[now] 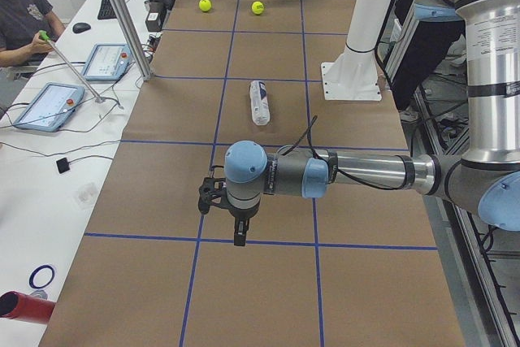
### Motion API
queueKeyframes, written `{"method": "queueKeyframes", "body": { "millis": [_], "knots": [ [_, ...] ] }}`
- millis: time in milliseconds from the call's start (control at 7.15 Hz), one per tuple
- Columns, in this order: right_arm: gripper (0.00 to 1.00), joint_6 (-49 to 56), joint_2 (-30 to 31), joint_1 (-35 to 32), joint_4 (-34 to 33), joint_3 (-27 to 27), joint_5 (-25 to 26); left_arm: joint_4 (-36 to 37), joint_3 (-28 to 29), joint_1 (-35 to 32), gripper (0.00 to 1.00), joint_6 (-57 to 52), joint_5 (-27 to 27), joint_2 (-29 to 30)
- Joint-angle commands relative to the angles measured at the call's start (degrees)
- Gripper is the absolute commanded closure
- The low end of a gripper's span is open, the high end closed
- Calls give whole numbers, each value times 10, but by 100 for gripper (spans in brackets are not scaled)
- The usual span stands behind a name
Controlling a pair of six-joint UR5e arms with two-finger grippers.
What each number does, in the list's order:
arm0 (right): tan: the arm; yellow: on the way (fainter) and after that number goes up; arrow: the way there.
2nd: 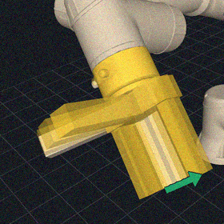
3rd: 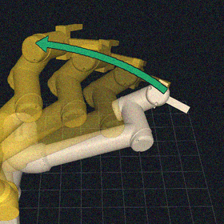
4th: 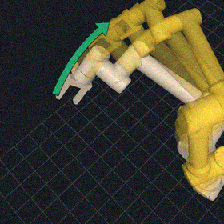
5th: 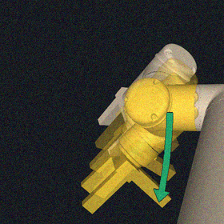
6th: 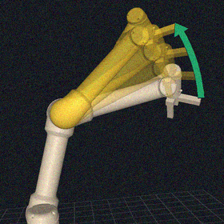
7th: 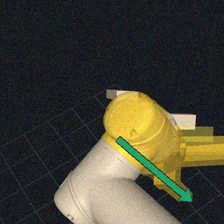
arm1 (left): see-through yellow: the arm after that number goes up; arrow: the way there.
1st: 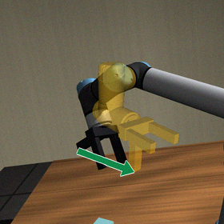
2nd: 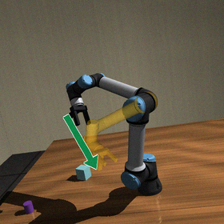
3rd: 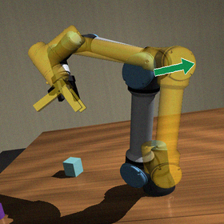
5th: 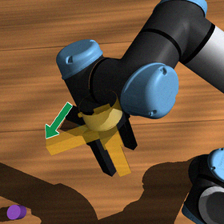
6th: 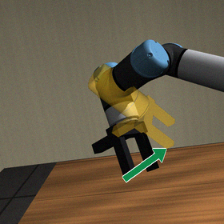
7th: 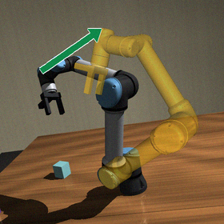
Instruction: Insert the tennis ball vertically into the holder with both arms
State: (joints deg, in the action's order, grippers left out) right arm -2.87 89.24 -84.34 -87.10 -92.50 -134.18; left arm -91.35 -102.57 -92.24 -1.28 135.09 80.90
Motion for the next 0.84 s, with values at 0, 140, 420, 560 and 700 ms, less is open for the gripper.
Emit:
{"method": "queueKeyframes", "body": {
  "millis": [0,140,420,560,700],
  "knots": [
    [1,0,1,1,0,0,-2,-14,7,0,1,3,-2,-1],
    [1,0,1,1,0,0,-2,-16,15,1,1,5,-3,-1],
    [1,1,-1,2,0,0,0,-20,8,1,1,0,1,0],
    [1,1,-2,4,0,0,0,-31,8,2,1,6,11,-2],
    [1,1,-2,6,0,0,0,-33,8,7,1,6,30,0]
  ]
}}
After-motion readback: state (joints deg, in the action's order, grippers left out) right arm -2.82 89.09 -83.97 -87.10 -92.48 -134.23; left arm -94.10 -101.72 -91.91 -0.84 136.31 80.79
